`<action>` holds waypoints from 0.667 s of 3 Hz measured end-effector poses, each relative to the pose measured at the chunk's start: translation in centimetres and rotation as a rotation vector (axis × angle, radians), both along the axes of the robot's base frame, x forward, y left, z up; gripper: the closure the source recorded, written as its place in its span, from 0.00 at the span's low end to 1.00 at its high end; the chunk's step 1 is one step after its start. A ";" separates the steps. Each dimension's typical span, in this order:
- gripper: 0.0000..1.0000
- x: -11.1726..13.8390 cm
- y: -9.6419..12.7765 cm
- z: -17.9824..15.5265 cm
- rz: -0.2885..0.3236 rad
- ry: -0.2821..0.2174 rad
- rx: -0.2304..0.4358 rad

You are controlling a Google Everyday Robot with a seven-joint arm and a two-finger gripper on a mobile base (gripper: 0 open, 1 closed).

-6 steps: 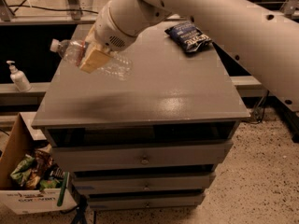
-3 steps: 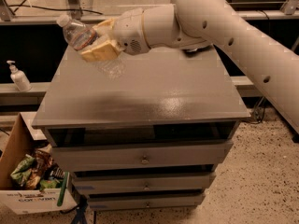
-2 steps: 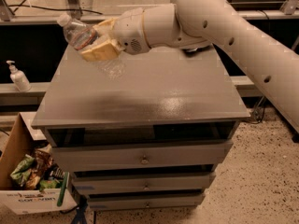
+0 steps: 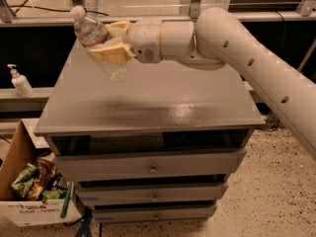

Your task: Place water bottle upright

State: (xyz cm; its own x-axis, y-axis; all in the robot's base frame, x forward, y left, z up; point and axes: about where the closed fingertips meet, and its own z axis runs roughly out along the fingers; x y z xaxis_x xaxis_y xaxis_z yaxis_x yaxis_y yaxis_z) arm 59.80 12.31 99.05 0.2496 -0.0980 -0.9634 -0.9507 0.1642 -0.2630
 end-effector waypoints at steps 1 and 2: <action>1.00 0.7 -0.4 -0.2 -0.010 0.014 0.086; 1.00 1.1 -0.8 -1.2 -0.018 0.033 0.137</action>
Offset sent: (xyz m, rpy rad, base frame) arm 0.0182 -0.0183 -0.0253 0.1951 0.0584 -0.0377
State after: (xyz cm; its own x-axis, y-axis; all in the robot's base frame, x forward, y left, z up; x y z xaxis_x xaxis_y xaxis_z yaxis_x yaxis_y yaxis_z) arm 60.86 11.53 97.87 0.2166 0.0306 -0.9758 -0.9551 0.2134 -0.2053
